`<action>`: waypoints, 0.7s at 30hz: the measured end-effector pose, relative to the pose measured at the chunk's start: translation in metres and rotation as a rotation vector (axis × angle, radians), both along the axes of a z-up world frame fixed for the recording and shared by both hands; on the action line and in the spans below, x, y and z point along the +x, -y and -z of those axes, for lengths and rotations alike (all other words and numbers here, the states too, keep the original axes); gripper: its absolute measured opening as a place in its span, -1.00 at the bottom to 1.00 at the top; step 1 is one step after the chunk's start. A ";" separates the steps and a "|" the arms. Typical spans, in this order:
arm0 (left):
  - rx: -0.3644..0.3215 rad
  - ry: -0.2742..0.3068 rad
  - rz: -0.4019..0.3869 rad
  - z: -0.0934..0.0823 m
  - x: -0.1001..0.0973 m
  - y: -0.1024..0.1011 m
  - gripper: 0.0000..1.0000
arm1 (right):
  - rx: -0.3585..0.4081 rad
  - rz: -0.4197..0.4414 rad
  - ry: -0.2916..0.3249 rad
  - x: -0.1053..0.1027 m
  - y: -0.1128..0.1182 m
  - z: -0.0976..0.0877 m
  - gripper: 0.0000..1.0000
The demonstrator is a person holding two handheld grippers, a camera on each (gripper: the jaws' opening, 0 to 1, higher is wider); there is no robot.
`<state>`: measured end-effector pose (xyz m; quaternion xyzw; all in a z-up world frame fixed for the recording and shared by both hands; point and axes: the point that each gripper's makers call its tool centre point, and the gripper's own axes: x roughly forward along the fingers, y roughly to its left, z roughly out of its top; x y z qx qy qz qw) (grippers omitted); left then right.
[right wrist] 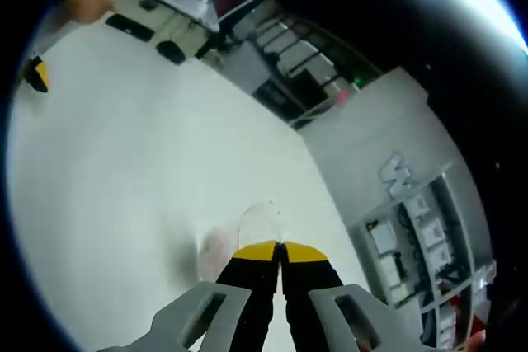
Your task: Open the resealable bag by pulling the two sides of the seal apart until the entire bag opening is separated and visibly accessible.
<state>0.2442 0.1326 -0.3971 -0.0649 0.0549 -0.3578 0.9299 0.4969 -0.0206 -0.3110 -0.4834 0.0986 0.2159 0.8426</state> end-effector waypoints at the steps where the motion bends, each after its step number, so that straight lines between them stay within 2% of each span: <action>1: 0.001 -0.001 0.000 0.000 0.000 0.000 0.99 | 0.002 0.001 -0.001 0.001 0.000 0.001 -1.00; 21: 0.009 -0.011 -0.015 0.003 0.004 -0.001 0.99 | 0.049 0.095 -0.018 0.053 0.024 0.008 -1.00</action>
